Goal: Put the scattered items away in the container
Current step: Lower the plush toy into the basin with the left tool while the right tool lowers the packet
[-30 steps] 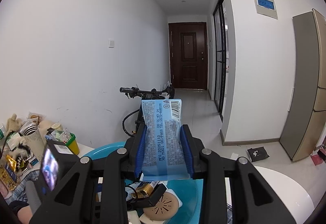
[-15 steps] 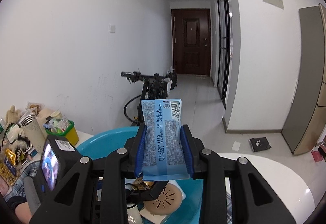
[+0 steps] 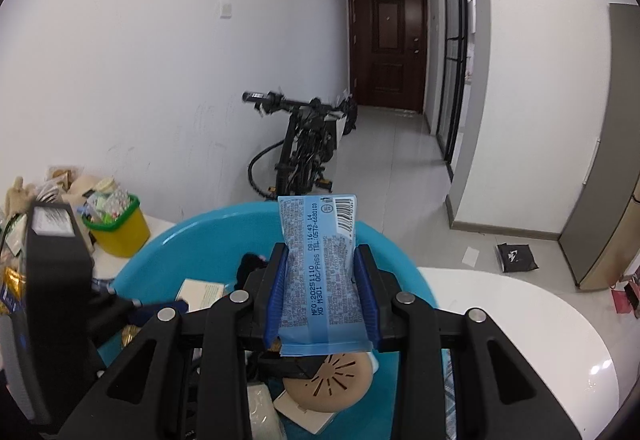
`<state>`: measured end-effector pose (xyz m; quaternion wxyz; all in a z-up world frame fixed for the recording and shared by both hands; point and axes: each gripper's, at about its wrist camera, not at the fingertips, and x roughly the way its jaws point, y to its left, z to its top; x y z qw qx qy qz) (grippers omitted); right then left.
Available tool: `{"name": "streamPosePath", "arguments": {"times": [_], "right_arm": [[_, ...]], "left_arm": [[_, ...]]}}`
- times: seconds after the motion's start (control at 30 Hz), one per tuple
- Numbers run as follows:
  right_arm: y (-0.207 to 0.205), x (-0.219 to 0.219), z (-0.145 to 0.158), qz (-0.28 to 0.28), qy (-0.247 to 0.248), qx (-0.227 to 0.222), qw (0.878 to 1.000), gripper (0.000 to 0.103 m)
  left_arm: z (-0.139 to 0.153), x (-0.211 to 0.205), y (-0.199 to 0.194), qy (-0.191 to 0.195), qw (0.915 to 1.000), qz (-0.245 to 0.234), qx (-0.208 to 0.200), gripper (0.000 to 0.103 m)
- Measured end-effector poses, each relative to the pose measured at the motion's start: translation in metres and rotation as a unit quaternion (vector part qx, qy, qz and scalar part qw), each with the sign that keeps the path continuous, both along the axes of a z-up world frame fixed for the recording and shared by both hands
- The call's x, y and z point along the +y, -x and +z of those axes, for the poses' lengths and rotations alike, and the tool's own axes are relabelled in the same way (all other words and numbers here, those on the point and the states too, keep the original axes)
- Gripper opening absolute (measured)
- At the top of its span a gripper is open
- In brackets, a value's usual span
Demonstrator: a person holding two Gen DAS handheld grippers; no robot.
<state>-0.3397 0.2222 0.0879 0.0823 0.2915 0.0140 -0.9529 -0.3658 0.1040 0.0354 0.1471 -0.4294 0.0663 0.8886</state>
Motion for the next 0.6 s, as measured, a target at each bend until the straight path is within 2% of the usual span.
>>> {"name": "streamPosePath", "arguments": {"times": [0.13, 0.43, 0.6], "right_arm": [[0.003, -0.007, -0.008, 0.014, -0.002, -0.016, 1.000, 0.032], [0.013, -0.022, -0.029, 0.042, 0.013, -0.057, 0.997, 0.032], [0.020, -0.020, -0.036, 0.042, 0.030, -0.076, 0.996, 0.032]], "left_arm": [[0.007, -0.006, 0.000, -0.002, 0.9999, 0.004, 0.010, 0.068], [0.018, -0.030, 0.006, -0.009, 0.9990, 0.037, 0.022, 0.068], [0.017, -0.032, 0.006, 0.014, 0.9987, 0.043, 0.024, 0.068]]}}
